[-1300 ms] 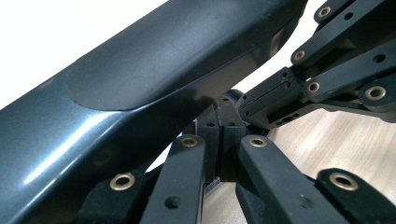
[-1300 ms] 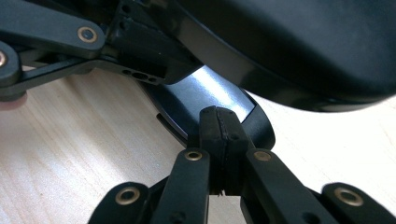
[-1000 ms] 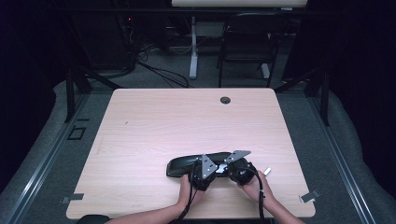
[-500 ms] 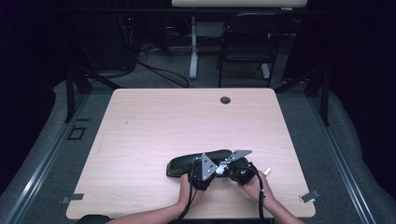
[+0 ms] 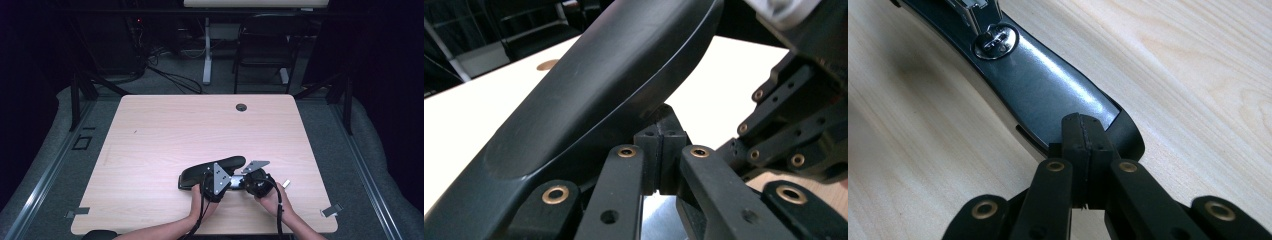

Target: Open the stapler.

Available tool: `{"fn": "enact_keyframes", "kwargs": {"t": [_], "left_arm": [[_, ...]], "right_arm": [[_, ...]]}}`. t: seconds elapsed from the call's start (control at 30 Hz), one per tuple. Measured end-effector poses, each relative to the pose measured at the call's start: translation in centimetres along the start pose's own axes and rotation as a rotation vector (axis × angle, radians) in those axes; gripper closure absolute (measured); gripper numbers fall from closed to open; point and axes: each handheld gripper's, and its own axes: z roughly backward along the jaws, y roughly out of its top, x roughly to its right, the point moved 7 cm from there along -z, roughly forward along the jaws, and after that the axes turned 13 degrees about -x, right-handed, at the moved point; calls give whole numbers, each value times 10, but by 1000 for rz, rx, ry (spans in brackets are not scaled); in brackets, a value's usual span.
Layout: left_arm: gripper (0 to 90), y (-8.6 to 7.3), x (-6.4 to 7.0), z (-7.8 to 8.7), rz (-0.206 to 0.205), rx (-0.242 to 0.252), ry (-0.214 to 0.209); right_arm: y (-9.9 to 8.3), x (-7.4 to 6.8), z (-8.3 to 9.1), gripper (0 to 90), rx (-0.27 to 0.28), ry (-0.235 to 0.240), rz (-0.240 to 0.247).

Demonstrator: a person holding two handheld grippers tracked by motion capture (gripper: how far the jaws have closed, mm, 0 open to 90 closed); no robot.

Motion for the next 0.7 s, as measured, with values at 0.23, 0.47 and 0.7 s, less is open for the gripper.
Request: {"fn": "enact_keyframes", "kwargs": {"t": [0.23,0.47,0.7], "left_arm": [[900,9,-3,7,-13,37,9],[900,14,-5,12,-17,69,33],[900,16,-6,14,-24,77,53]], "right_arm": [[1,-2,-1,900,20,15,-16],[1,-1,0,900,7,11,-6],[0,1,0,900,-1,22,3]]}}
